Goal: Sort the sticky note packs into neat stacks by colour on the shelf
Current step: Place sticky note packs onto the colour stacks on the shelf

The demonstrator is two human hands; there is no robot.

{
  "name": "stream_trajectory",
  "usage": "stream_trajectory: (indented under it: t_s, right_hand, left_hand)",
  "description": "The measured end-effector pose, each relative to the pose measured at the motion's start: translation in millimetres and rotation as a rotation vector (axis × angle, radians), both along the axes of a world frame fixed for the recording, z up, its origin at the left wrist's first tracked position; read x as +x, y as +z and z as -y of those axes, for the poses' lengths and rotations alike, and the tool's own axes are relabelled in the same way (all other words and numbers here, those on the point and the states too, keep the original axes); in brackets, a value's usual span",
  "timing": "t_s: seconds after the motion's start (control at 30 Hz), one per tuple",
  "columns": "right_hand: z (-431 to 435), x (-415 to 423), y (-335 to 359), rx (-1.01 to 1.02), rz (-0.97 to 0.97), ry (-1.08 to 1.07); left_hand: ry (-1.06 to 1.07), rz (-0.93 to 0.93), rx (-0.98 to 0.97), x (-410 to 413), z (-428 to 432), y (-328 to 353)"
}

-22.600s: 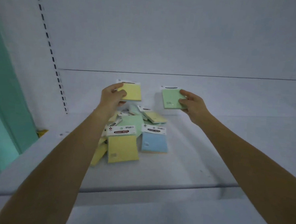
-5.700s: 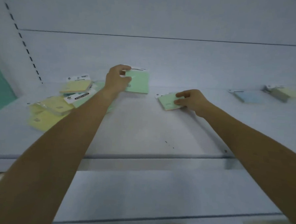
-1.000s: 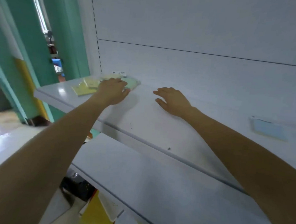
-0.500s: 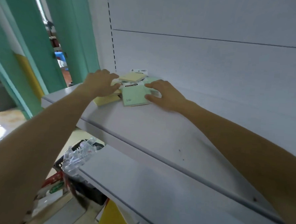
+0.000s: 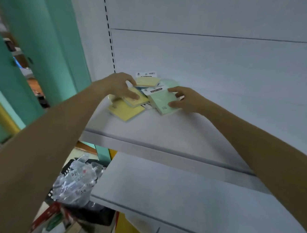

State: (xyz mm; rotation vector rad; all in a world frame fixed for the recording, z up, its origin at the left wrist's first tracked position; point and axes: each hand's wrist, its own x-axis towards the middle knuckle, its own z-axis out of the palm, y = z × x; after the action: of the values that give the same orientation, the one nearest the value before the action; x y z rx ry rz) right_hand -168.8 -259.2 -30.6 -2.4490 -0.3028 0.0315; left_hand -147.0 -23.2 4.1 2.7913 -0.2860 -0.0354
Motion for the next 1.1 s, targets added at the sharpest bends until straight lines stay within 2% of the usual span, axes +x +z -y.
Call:
stream_trajectory:
  t_s: [0.27, 0.4, 0.57, 0.83, 1.1]
  right_hand:
    - [1, -6, 1, 0.053, -0.001, -0.099]
    - [3, -11, -3, 0.081, 0.001, -0.141]
    - [2, -12, -9, 0.117, 0.036, -0.175]
    - [-3, -15, -15, 0.174, 0.080, -0.216]
    - [0, -21, -6, 0.195, 0.036, -0.189]
  left_hand:
    - [-0.158, 0.018, -0.241, -4, -15, 5]
    - [-0.156, 0.067, -0.134, -4, -12, -12]
    - [0.042, 0.091, 0.022, -9, -22, -18]
    - [0.086, 0.098, -0.076, -14, -21, -27]
    - [0.011, 0.251, -0.312, -24, -3, -27]
